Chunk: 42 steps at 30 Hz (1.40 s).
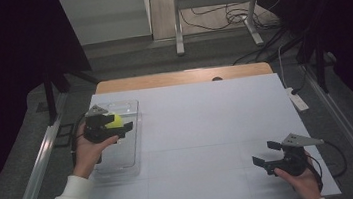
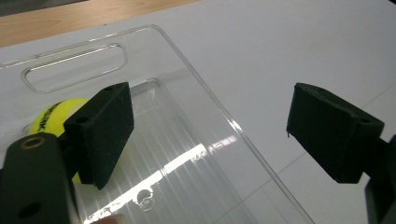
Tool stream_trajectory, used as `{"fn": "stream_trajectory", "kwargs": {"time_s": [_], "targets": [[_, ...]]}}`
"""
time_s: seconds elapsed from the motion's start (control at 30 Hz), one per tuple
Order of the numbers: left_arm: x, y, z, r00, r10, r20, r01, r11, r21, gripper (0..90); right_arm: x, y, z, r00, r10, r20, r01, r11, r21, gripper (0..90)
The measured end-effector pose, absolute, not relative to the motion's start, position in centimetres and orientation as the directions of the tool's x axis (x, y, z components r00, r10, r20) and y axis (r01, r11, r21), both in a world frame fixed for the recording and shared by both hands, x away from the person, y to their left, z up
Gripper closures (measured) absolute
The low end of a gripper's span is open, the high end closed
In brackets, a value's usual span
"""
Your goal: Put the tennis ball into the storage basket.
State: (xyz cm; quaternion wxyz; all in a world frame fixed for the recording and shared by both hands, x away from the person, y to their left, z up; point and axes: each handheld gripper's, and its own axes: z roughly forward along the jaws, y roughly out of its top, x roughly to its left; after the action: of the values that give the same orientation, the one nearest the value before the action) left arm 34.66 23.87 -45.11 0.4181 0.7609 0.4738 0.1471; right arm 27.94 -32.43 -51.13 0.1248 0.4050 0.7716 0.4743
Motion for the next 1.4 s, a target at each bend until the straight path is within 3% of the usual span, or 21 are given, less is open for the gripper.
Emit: {"fn": "stream_trajectory", "kwargs": {"time_s": [1.4], "targets": [[25.3, 22.5, -48.0, 0.592, 0.792, -0.153, 0.519, -0.229, 0.824, 13.7, 27.8, -32.4, -51.0, -0.639, 0.744, 0.194, 0.506, 0.217, 0.835, 7.5]]}}
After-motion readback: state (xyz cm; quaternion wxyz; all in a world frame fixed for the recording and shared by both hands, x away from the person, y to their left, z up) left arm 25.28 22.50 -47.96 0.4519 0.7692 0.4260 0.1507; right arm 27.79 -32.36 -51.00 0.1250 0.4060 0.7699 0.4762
